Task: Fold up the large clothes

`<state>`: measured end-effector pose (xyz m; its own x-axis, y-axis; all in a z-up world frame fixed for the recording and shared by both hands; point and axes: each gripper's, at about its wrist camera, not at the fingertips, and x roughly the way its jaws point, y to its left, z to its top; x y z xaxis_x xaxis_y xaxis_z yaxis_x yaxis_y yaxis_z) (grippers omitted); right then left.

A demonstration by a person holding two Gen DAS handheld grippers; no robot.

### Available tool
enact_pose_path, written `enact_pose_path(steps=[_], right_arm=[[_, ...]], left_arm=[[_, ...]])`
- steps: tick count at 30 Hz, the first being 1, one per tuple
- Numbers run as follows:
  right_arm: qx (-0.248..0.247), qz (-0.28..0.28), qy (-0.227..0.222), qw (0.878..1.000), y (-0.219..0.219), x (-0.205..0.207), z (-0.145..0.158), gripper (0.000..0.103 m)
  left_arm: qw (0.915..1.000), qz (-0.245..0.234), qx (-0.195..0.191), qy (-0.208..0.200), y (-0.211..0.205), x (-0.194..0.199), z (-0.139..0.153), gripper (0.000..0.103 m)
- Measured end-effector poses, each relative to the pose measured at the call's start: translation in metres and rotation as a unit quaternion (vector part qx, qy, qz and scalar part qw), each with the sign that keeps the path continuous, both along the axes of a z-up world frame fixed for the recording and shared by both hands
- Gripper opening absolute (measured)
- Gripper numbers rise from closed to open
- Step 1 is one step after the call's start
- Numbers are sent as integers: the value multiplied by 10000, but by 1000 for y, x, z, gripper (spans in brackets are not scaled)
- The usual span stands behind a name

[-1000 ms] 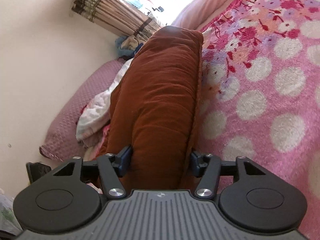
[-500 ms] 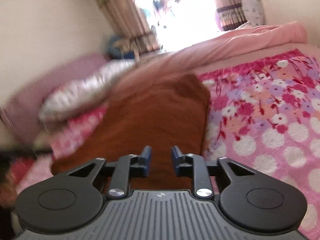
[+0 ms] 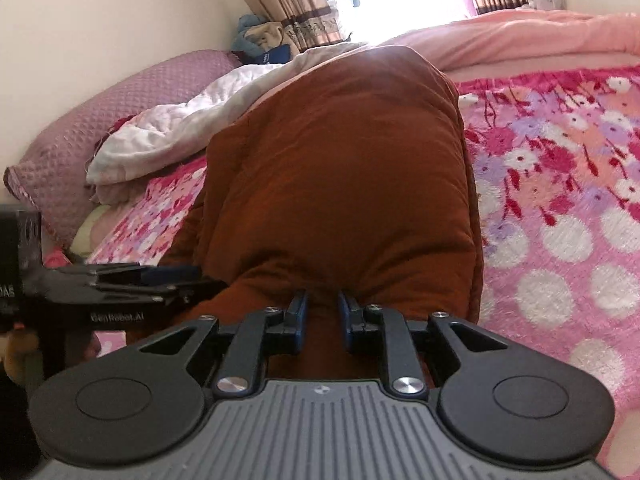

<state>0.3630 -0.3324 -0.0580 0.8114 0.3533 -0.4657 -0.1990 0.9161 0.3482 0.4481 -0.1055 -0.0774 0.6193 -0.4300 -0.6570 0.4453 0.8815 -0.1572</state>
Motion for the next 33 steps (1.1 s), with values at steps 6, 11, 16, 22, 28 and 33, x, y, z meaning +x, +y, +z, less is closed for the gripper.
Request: enact_pose_path(steps=[6,11,16,22,28,33], right_arm=[[57,43,-428,9991,-37,5,52,25],[496,-782,-410,9949,-84,74,77,26],[616,-1044,209,9924,-82,146,55,25],[-112,-885,771,9930,-49,179,13,25],[-474,-871,642,9930,-40,172,19,25],[-173,-754,47,9970,-43,110,54,25]], left_arm=[[9964,-379,-690,317,19,21,70,58],[9955,-340,-726,512,-17,91,107,60],[9943,56,363,1003,-62,154,61,57],[9959,491,191,735,-41,153,3,64],[9979,541,300,212,-42,131,21,63],[9985,364,-316,248,5,85,56,58]])
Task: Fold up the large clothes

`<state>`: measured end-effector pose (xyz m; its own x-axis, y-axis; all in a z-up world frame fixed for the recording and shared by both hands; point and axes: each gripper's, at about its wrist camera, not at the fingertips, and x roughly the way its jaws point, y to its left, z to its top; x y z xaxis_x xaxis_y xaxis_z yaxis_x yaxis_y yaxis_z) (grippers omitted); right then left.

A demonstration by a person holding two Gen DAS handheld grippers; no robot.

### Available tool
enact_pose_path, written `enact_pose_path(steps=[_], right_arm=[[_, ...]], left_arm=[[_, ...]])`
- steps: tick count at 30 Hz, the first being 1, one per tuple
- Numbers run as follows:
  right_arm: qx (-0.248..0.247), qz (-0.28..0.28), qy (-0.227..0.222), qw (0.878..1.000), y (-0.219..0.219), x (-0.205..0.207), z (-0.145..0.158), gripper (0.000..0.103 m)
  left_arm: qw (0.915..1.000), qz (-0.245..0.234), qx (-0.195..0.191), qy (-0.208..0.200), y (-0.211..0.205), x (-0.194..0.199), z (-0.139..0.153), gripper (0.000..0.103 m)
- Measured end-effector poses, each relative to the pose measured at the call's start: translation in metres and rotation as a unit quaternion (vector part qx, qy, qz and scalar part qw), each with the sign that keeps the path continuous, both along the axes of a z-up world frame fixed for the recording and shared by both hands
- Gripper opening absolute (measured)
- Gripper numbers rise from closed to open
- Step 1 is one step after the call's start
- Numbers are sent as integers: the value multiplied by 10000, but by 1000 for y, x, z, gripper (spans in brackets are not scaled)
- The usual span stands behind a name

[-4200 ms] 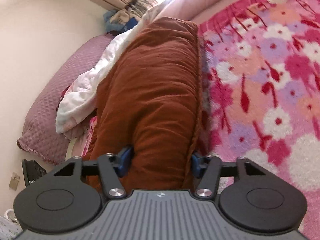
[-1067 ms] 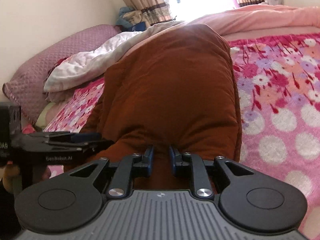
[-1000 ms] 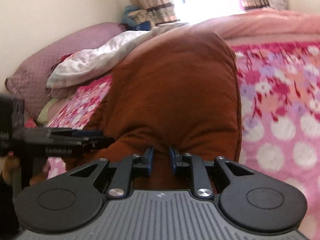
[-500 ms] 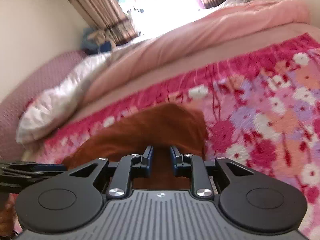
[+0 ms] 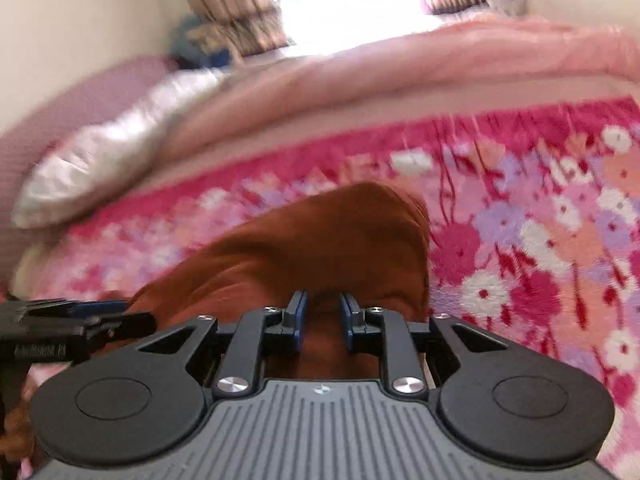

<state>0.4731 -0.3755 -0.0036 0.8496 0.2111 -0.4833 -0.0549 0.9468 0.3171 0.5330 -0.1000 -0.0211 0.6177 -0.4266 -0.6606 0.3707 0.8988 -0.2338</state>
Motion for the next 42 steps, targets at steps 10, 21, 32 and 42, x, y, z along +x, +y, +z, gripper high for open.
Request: enact_pose_path(steps=[10,21,32,42], right_arm=[[-316,-25,97,9994,41,-80,-47,24],[-707,-517,-439,9952,69,-150,-26,25],[-795,-450,-216,9956,87,-152,-76,24],[-520,-374,-736,9952,82,-163,-88,24]], left_arm=[[9997,147,191,-67,23,-58,-72,65],[9908,674,468,-1076,37,-129,-29,65],[9945,740,29,-747,38,-112,-97,78],[9896,896,-186,-1113,47,-122,-93,84]])
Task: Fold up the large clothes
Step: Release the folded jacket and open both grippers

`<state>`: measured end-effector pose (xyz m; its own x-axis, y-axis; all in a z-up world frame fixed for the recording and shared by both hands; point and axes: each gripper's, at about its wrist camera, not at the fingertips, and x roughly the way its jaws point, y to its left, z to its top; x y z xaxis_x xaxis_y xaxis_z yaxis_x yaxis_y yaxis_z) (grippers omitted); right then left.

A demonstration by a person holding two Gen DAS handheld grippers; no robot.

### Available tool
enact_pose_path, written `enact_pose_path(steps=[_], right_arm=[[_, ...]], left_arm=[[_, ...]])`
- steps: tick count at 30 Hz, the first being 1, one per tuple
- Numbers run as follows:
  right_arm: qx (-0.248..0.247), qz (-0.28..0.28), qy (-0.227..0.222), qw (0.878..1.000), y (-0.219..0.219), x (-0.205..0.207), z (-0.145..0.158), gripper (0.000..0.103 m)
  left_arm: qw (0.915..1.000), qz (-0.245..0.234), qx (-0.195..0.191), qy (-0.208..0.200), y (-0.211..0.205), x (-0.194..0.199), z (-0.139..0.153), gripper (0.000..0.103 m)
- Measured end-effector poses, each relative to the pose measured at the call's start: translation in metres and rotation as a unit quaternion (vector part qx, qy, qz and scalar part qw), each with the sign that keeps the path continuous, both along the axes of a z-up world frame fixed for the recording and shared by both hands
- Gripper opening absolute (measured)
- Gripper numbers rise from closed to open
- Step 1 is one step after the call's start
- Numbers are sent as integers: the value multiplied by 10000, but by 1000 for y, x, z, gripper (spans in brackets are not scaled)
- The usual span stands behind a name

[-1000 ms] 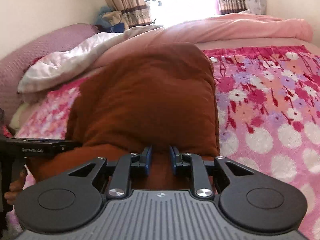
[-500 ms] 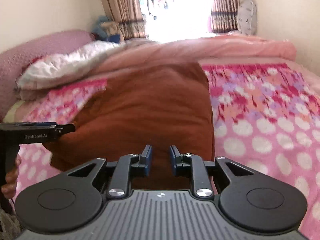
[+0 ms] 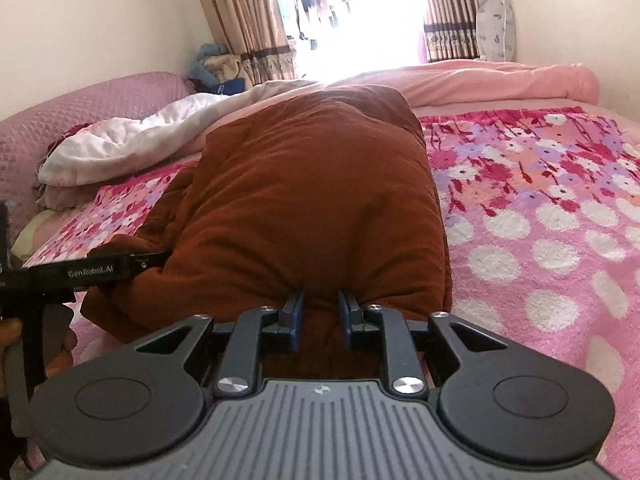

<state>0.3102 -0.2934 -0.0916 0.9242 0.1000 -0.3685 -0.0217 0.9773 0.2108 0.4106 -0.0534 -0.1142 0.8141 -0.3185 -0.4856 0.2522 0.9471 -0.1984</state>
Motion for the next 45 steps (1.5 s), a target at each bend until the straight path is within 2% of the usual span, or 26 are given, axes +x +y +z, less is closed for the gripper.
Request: enact_pose_path(steps=[2,3,5,6,7,8,10,13,17,19,21,23,26,27,29,31,32,33,36,37,39,42,45], right_arm=[[64,177,-359,9992,-7,-8,-5,24],[184,261,-533,9981,-13,-15,-5,25],[505,400,-852,9943,-28,-36,2,27],[612,352,-997,9925,-34,-46,7,35],[665,251,-1279,9892,-42,-60,12,49],[666,206,-1493,9863,-48,-69,14,54],[677,91,-1861,9801,-60,-81,10,56],[966,-137,-2083,9732,-78,-80,-8,55],[1087,-346,-2165,9696,-79,-73,-29,55],[898,-395,-2155,9716,-72,-71,-34,54],[614,-334,-2178,9735,-66,-71,-32,54],[476,-316,-2006,9780,-63,-68,-33,54],[232,-324,-2095,9770,-54,-73,-33,54],[234,-331,-2081,9773,-54,-73,-32,56],[297,-452,-2050,9773,-52,-78,-29,66],[520,-550,-2082,9752,-47,-92,-24,73],[546,-545,-2083,9750,-43,-98,-21,77],[533,-499,-2063,9758,-38,-104,-16,86],[383,-333,-1927,9799,-14,-126,4,97],[282,-259,-1862,9818,-5,-131,10,102],[28,-102,-1807,9835,15,-145,22,103],[-309,64,-1867,9819,44,-169,35,103],[-635,22,-1543,9860,68,-186,41,103]], left_arm=[[9990,32,-437,29,19,-13,13,83],[9986,64,-521,-29,27,-22,19,83],[9988,119,-465,-51,39,-39,26,83],[9988,157,-448,-86,45,-46,26,83],[9988,199,-424,-106,49,-53,24,84],[9989,240,-375,-134,51,-59,20,84],[9987,472,-143,-144,51,-66,8,84],[9972,654,-67,-359,46,-75,-2,85],[9903,866,596,-904,24,-88,-11,85],[9889,893,715,-948,20,-85,-14,85],[9924,855,484,-741,27,-81,-15,86],[9944,864,187,-575,37,-77,-18,86],[9935,1063,198,-350,39,-75,-22,85],[9932,1116,95,-303,42,-77,-20,85],[9923,1223,41,-213,43,-88,-13,83],[9924,1202,217,-117,40,-101,-5,82],[9928,1189,121,-94,41,-110,1,82],[9932,1159,-89,-93,44,-120,7,82],[9912,1084,-761,2,50,-152,25,82],[9907,1043,-871,17,50,-160,30,82],[9922,934,-829,3,45,-182,42,83],[9954,825,-416,-252,34,-213,57,83],[9953,804,-237,-485,26,-246,65,83]])
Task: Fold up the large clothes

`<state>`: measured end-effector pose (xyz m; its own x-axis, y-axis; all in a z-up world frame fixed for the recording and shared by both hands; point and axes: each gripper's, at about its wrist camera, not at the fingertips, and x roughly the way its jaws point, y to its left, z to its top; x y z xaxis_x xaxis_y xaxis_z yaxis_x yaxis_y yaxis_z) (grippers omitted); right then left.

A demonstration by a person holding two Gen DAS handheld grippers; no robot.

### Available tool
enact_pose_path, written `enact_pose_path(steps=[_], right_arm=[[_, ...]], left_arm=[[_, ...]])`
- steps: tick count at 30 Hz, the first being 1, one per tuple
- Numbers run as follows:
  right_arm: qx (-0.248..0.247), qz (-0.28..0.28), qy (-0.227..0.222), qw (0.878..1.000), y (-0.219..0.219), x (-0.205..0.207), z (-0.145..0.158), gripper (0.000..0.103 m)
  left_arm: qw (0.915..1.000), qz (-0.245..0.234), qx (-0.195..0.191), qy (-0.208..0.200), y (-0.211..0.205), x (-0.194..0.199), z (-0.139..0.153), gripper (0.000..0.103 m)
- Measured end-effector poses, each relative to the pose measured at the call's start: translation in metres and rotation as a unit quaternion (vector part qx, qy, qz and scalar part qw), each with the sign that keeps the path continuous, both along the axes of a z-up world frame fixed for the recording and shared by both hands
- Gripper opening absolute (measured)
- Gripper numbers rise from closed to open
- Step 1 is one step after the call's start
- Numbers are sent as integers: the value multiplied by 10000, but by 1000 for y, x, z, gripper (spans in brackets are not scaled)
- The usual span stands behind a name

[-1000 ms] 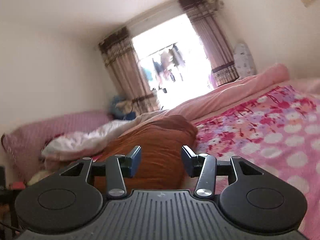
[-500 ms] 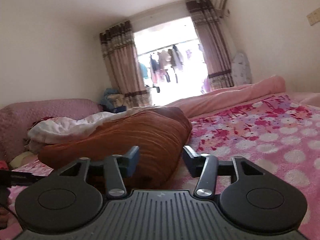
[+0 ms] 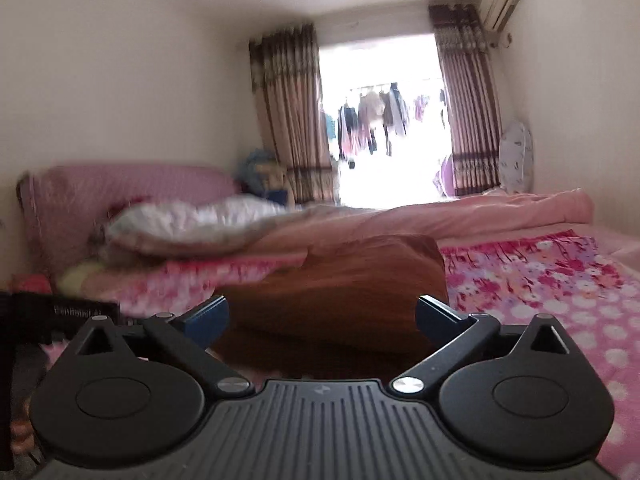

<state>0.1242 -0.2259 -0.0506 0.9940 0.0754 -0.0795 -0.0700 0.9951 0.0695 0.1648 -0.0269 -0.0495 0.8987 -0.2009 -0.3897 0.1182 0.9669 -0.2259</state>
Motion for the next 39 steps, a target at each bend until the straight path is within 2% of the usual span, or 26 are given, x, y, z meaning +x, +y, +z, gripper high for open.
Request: enact_pose_path(steps=[3,8,10,15,21,25,30,39], right_arm=[[-12,-220,175,9996,14,-17,2,103],[356,-531,540,9965,17,-43,6,103],[543,-488,651,9952,12,-53,4,103],[539,-537,558,9955,10,-75,10,103],[344,-538,208,9977,21,-99,20,103],[174,-653,141,9976,25,-105,19,103],[338,-732,182,9966,17,-106,16,103],[303,-726,59,9969,19,-110,14,103]], left_arm=[[9997,-96,158,-159,-6,-25,5,83],[9978,-124,535,-373,-11,-64,10,83],[9970,-74,677,-373,-11,-72,11,83],[9950,63,822,-561,-7,-93,19,83],[9889,202,1111,-969,-7,-120,26,83],[9887,280,1107,-975,-3,-125,24,83],[9901,339,1020,-902,1,-124,23,83],[9905,341,1030,-849,2,-123,21,83]])
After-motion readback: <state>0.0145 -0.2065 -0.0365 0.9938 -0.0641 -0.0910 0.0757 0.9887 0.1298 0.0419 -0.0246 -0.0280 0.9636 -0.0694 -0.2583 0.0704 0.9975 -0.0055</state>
